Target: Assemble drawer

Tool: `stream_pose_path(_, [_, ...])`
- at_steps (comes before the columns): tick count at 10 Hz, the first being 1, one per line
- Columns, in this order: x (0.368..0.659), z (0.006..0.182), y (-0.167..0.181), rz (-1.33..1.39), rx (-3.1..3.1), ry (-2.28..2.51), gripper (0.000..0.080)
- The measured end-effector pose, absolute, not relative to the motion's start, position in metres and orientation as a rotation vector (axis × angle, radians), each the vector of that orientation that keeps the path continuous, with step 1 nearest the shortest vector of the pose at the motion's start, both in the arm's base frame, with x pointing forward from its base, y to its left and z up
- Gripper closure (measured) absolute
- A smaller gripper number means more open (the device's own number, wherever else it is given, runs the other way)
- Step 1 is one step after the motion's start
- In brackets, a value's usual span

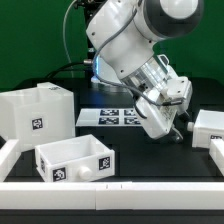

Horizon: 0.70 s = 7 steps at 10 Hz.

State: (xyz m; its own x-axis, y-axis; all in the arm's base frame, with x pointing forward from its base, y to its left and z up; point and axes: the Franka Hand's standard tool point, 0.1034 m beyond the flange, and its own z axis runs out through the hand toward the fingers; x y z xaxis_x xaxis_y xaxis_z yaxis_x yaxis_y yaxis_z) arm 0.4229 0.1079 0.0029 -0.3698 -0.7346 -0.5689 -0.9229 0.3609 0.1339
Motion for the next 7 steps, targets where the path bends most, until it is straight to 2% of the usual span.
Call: stream_pose_path(7, [0.4299, 0.0064, 0.1123, 0.578, -1.436, 2.244, 0.0151])
